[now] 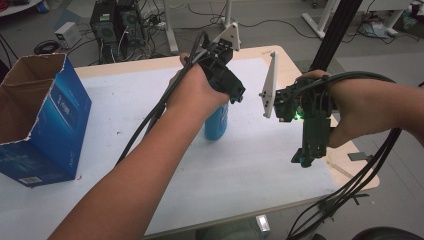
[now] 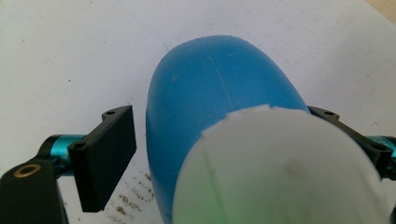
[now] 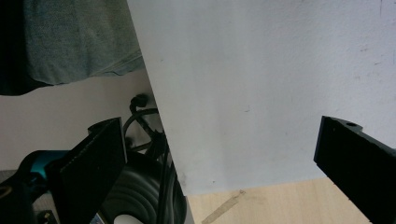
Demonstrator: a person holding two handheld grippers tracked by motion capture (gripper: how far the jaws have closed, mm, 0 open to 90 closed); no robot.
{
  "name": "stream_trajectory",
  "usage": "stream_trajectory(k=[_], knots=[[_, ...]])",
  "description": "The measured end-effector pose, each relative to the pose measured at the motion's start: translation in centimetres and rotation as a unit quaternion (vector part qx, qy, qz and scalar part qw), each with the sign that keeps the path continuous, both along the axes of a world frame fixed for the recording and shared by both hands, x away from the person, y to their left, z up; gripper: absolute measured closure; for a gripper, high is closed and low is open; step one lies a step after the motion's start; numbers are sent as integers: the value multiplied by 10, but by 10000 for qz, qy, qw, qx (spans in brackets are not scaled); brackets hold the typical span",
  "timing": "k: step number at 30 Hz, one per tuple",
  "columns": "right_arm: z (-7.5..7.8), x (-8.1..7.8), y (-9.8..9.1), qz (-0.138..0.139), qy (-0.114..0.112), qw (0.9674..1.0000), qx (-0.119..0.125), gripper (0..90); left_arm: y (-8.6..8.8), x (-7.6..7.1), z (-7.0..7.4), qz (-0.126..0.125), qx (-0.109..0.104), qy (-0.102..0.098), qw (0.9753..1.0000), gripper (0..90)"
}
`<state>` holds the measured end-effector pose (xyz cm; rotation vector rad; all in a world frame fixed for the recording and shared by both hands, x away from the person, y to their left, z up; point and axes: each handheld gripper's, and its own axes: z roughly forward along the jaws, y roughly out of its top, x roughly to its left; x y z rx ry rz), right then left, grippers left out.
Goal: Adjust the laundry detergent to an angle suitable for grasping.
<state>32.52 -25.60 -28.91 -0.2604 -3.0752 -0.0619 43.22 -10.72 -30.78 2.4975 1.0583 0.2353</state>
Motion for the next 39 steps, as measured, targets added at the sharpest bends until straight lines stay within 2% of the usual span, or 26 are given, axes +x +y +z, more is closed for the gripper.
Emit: stream_trajectory(k=[7,18,32,39], knots=[[0,1,0,15,-15,10000,20,14,-1,-1,2,-10,35,-70,10000,170],[-2,1,0,10,11,10000,26,14,-3,-1,2,6,94,-124,9999,192],[-2,2,0,-17,21,10000,11,14,-4,-2,2,-4,145,-129,9998,241],[-3,2,0,-4,20,10000,9,14,-5,-2,1,-54,120,-137,9998,322]])
